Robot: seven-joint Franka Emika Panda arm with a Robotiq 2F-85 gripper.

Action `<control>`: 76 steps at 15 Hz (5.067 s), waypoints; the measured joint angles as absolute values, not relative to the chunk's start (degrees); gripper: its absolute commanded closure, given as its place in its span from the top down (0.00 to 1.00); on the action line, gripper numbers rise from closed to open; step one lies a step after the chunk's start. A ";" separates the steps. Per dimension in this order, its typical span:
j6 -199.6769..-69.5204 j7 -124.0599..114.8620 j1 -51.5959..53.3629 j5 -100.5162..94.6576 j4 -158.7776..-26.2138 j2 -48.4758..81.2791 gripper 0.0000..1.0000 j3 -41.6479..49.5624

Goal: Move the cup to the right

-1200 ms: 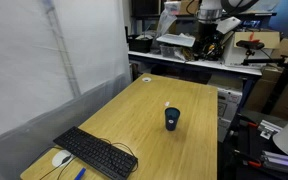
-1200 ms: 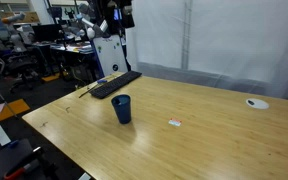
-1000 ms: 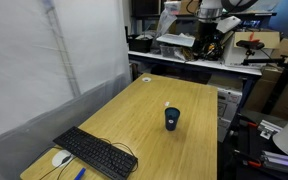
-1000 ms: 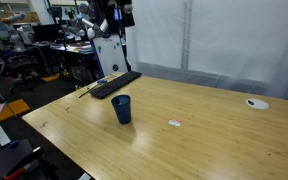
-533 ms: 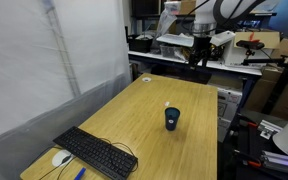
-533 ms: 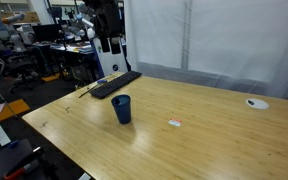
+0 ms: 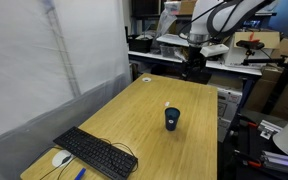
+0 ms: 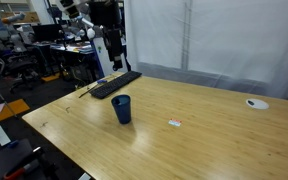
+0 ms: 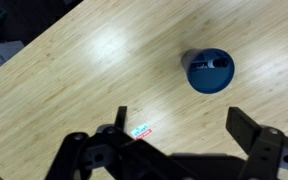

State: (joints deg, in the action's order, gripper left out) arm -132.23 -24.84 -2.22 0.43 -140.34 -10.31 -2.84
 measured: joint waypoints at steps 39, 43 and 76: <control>-154.14 -38.48 4.66 0.73 -137.73 16.22 1.00 -0.20; -155.22 -40.44 4.96 1.80 -135.81 18.91 1.00 0.45; -157.98 -43.41 9.75 4.99 -135.21 21.31 0.01 2.44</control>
